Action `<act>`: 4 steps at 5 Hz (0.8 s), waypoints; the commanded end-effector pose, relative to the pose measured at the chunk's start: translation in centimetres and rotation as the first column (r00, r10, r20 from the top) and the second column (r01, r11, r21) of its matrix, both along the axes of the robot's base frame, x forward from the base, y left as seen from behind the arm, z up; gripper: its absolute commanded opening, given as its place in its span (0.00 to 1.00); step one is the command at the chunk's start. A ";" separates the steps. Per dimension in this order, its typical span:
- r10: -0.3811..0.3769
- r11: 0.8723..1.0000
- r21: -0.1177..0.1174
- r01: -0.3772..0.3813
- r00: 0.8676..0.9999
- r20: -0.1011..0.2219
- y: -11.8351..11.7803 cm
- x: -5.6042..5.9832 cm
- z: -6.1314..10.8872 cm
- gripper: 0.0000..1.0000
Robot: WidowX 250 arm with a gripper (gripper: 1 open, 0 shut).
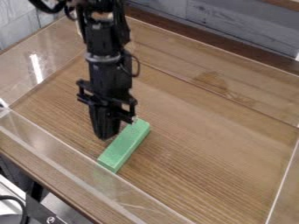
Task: Remove the green block from inside the brown bowl and put it on the table
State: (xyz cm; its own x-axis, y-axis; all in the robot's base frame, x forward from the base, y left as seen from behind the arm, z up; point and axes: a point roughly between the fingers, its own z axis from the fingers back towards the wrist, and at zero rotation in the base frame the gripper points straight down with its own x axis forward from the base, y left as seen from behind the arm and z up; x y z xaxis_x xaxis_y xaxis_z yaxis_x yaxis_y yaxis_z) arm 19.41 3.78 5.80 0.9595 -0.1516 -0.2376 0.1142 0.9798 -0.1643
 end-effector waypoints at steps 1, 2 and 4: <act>-0.004 1.000 0.015 0.003 0.998 0.061 -0.3 1.2 3.2 0.00; -0.004 1.000 0.018 0.003 0.997 0.071 -0.7 2.1 3.7 1.00; -0.010 0.999 0.034 0.006 0.994 0.105 -2.6 4.2 5.1 1.00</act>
